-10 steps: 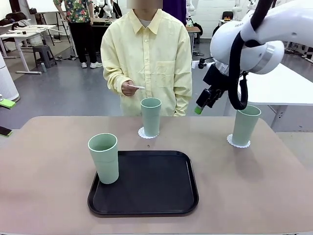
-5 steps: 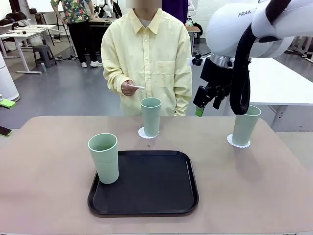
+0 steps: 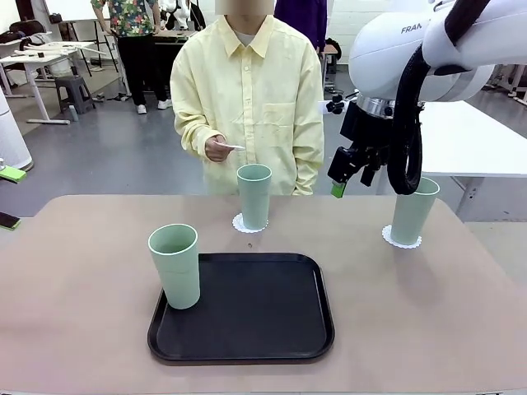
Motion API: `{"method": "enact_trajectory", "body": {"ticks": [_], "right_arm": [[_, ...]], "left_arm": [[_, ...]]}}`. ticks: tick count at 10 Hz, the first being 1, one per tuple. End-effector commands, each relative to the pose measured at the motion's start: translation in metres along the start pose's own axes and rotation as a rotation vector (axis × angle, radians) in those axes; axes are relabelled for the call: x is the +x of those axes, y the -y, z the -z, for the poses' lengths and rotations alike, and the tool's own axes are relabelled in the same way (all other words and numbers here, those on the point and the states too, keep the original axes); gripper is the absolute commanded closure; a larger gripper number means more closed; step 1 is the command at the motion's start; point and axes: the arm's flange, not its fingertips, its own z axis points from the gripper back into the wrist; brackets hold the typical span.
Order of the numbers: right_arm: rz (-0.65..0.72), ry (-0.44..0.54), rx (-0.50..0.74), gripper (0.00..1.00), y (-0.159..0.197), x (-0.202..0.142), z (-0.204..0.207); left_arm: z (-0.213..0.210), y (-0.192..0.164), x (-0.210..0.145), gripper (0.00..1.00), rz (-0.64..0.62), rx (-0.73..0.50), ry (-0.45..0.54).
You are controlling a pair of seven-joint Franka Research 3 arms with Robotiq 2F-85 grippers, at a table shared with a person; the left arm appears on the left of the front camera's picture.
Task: Place coasters on the table and set cups on them.
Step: Take one Reusable plastic cup from the Flat Tray and place it on a coaster set by the human.
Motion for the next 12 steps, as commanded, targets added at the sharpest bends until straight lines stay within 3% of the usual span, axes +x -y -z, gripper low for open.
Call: {"method": "enact_trajectory", "body": {"ticks": [1, 6, 8, 10, 12], "right_arm": [[-0.002, 0.012, -0.007, 0.0, 0.001, 0.001, 0.001], [0.0, 0.0, 0.0, 0.0, 0.0, 0.0, 0.0], [0.104, 0.118, 0.102, 0.0, -0.012, -0.071, -0.029], [0.213, 0.352, 0.423, 0.0, 0.036, -0.13, -0.049], [0.296, 0.541, 0.675, 0.0, 0.089, -0.182, -0.039]], "left_arm": [[0.0, 0.0, 0.0, 0.0, 0.017, -0.02, 0.005], [0.0, 0.0, 0.0, 0.0, 0.017, -0.02, 0.005], [0.0, 0.0, 0.0, 0.0, 0.017, -0.02, 0.005], [0.0, 0.0, 0.0, 0.0, 0.017, -0.02, 0.005], [0.0, 0.0, 0.0, 0.0, 0.017, -0.02, 0.005]]}}
